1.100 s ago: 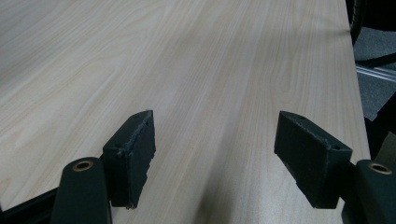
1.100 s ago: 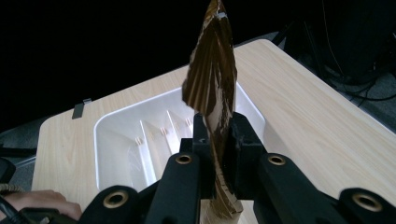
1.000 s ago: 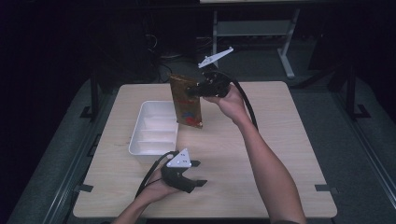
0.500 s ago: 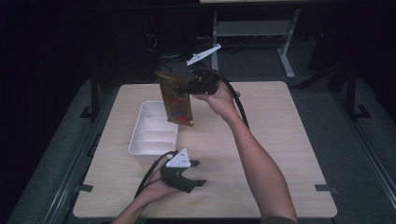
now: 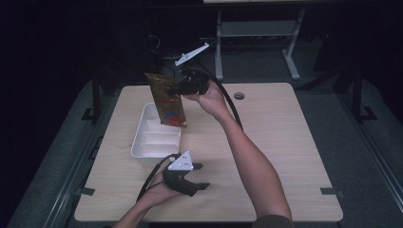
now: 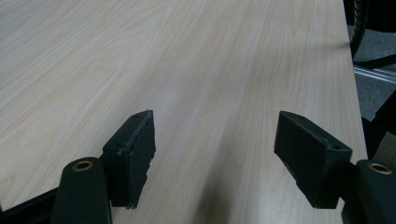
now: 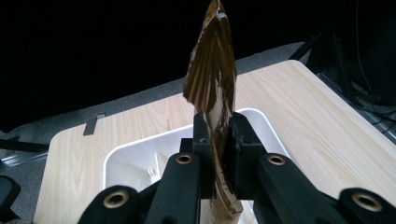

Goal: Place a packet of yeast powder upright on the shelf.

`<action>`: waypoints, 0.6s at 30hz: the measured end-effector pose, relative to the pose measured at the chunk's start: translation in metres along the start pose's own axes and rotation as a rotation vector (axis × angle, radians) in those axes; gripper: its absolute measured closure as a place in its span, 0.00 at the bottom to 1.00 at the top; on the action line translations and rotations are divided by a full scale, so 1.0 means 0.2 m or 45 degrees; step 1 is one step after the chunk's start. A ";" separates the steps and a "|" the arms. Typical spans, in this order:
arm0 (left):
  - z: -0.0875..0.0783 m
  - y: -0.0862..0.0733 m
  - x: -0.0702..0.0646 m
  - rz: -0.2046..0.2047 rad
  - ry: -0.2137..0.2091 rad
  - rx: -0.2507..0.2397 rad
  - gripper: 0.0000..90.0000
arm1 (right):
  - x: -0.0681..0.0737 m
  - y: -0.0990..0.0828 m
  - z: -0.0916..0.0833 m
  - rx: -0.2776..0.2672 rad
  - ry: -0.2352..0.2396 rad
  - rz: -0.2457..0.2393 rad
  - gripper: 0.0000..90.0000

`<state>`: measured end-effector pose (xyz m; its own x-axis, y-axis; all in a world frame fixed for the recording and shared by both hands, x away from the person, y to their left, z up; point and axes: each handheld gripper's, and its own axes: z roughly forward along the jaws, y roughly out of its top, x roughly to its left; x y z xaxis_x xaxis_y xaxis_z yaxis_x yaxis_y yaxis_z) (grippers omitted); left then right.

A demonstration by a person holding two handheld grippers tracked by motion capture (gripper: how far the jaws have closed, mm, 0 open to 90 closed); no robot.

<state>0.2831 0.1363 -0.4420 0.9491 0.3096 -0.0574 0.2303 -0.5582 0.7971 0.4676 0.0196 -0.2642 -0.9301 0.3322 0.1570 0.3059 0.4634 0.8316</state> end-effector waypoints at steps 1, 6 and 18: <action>0.00 0.00 0.00 0.001 0.001 0.001 0.32 | 0.00 0.00 0.01 0.001 0.004 0.001 0.92; 0.00 0.00 0.00 -0.002 -0.002 -0.001 0.32 | 0.01 0.02 0.09 0.010 0.032 -0.008 0.92; 0.00 -0.01 0.00 0.001 0.003 -0.001 0.32 | -0.02 0.02 0.20 0.009 0.039 0.014 0.92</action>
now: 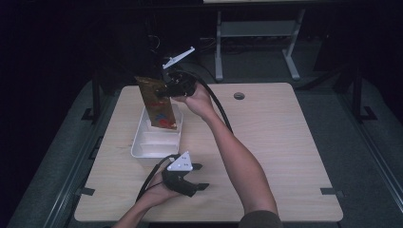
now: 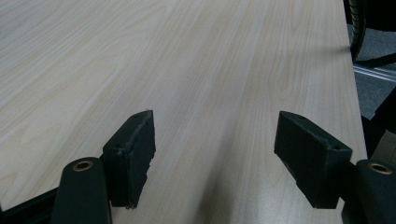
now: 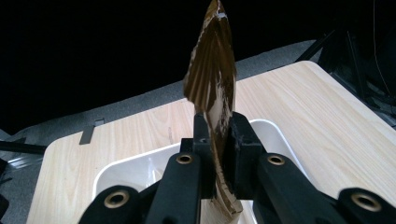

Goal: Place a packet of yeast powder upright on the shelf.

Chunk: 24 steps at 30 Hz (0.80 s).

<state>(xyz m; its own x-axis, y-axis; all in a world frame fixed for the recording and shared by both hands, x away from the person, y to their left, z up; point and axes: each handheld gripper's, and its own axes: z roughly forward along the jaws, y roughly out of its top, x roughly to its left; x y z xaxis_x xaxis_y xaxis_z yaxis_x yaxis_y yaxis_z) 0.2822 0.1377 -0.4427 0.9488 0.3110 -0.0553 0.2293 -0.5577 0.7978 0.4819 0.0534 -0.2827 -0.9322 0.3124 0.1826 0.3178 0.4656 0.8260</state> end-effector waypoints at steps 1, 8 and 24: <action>0.00 0.00 0.00 0.000 0.000 0.001 0.32 | 0.00 0.00 0.01 0.001 0.001 0.006 0.92; 0.00 0.00 0.00 0.004 0.002 0.006 0.32 | -0.04 -0.02 0.06 0.006 -0.005 0.026 0.92; 0.00 0.00 0.00 0.013 0.003 0.010 0.32 | -0.08 -0.06 0.17 0.023 -0.014 0.072 0.92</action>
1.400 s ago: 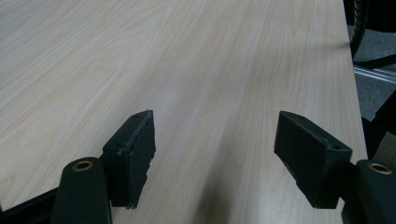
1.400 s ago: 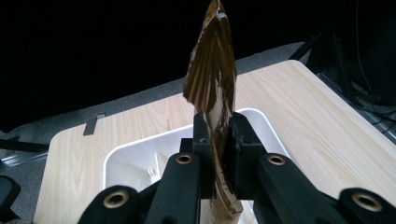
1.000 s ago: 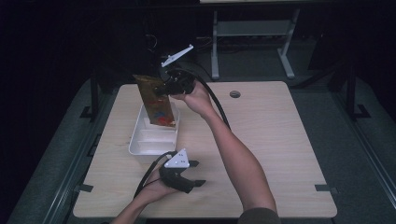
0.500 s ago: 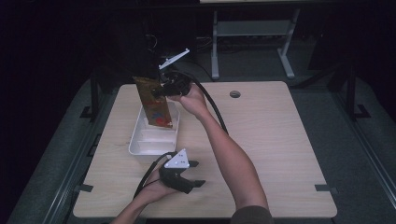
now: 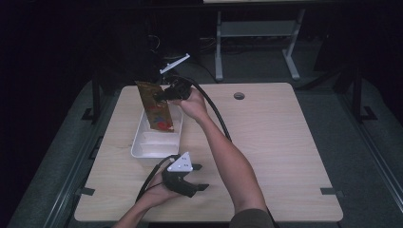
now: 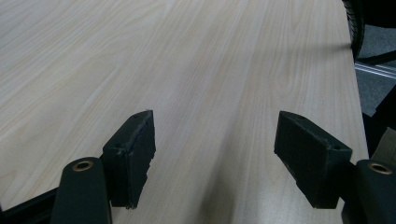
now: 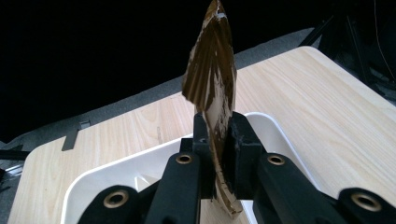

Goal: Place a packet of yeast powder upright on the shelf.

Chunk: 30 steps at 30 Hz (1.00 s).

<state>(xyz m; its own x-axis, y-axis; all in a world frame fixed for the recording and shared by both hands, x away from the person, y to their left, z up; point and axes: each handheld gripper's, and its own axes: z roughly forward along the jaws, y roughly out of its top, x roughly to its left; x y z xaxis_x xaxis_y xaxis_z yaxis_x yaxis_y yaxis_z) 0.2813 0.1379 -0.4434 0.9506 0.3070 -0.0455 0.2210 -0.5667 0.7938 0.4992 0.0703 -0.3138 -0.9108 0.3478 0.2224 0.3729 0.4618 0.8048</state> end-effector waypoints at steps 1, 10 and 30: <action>0.00 0.00 0.00 0.005 -0.001 0.001 0.32 | 0.00 0.00 0.01 0.003 -0.004 -0.002 0.92; 0.00 0.00 0.00 -0.002 0.002 0.001 0.32 | -0.03 -0.06 0.08 0.025 -0.008 0.028 0.92; 0.01 0.00 0.00 0.005 0.004 0.009 0.32 | -0.09 -0.18 0.13 0.027 0.018 0.132 0.89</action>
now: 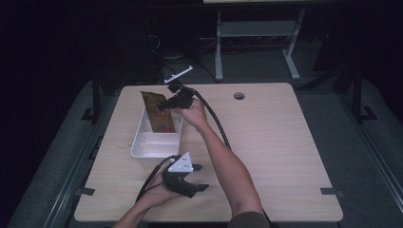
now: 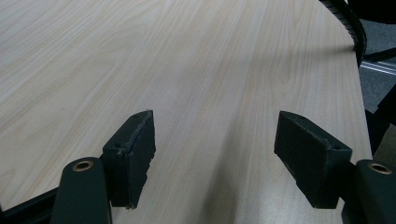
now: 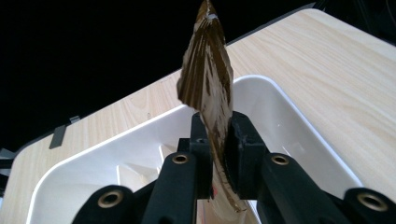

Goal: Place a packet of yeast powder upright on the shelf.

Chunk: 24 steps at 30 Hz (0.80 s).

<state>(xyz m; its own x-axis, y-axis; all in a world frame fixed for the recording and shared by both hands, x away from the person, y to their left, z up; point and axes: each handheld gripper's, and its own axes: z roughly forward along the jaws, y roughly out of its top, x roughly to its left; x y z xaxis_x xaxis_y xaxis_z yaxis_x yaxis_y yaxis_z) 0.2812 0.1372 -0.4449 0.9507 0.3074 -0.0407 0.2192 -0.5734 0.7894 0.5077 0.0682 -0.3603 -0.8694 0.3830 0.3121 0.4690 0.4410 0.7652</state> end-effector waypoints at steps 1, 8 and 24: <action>0.00 0.00 0.00 0.001 0.000 0.000 0.32 | 0.00 0.00 0.00 0.002 -0.001 0.004 0.88; 0.00 0.00 0.00 0.001 0.000 0.000 0.32 | -0.02 -0.01 -0.01 0.010 -0.030 0.024 0.83; 0.00 0.00 0.00 0.001 -0.002 0.003 0.32 | -0.06 -0.05 -0.04 0.024 -0.076 0.074 0.64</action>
<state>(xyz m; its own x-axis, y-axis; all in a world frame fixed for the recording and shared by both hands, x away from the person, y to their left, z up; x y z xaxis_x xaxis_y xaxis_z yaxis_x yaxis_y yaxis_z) 0.2817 0.1368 -0.4458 0.9512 0.3059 -0.0413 0.2192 -0.5750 0.7882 0.5119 0.0530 -0.3666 -0.8301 0.4557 0.3214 0.5218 0.4317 0.7357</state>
